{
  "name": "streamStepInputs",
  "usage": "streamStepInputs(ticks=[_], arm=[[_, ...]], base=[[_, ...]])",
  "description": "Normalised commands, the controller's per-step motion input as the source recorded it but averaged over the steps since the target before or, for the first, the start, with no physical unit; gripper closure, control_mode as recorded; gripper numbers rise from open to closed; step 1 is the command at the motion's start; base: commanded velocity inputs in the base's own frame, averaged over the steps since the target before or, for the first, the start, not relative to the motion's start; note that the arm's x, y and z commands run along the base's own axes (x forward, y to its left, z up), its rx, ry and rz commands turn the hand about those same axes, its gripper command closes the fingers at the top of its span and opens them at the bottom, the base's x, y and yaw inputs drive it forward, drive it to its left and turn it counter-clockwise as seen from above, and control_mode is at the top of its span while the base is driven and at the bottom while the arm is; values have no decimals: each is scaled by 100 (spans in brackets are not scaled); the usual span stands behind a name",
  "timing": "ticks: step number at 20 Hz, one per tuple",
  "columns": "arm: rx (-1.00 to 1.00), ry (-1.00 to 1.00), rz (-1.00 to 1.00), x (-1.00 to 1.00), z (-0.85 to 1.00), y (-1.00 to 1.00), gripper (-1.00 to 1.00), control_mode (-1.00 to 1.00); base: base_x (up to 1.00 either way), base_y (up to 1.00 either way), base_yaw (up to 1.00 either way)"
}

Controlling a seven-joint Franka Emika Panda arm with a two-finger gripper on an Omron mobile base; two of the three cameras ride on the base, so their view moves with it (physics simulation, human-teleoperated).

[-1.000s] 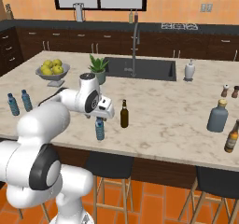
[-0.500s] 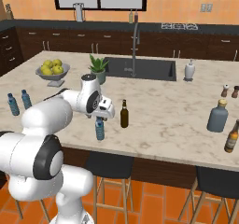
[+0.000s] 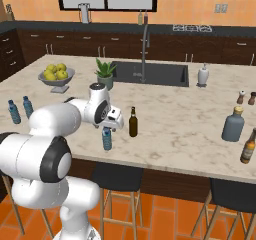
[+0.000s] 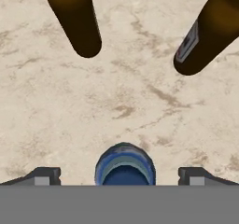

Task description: Move the plastic bottles in the middle to the plastics group, and the glass bottles in the middle to the glass group.

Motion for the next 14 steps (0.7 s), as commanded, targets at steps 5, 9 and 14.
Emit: streamStepInputs(ticks=[5,9,14], arm=[[1,0,0,0,-15,0,-100,-100],[0,0,0,0,-6,0,-100,-100],[0,0,0,0,0,0,100,-100]], base=[[0,0,0],[0,0,0],[0,0,0]])
